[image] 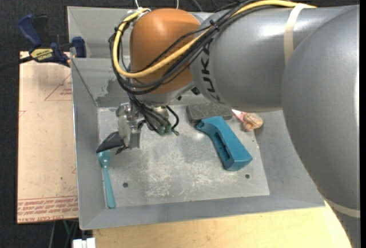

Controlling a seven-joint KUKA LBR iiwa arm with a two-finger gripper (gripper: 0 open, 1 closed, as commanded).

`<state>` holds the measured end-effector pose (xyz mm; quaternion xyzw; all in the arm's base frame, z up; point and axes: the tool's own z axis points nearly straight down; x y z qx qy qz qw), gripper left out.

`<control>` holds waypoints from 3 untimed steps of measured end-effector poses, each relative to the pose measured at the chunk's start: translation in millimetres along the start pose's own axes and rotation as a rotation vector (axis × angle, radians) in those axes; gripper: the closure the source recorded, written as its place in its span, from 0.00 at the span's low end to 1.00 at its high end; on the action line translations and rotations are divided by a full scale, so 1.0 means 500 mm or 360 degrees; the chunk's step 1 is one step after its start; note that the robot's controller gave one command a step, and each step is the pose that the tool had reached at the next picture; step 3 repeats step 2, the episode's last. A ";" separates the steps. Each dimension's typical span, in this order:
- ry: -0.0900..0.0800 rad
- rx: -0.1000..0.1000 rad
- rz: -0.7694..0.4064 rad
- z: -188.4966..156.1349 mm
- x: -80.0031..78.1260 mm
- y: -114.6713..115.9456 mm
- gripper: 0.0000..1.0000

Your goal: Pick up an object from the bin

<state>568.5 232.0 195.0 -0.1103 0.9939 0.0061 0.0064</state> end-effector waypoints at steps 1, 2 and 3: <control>-0.0012 -0.0004 -0.0088 -0.147 -0.022 0.012 1.00; -0.0013 -0.0005 -0.0093 -0.023 0.007 0.023 1.00; -0.0013 -0.0005 -0.0093 -0.023 0.007 0.023 1.00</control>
Offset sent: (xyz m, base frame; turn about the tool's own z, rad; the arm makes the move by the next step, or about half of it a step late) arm -0.0265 0.0123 -0.0600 -0.0566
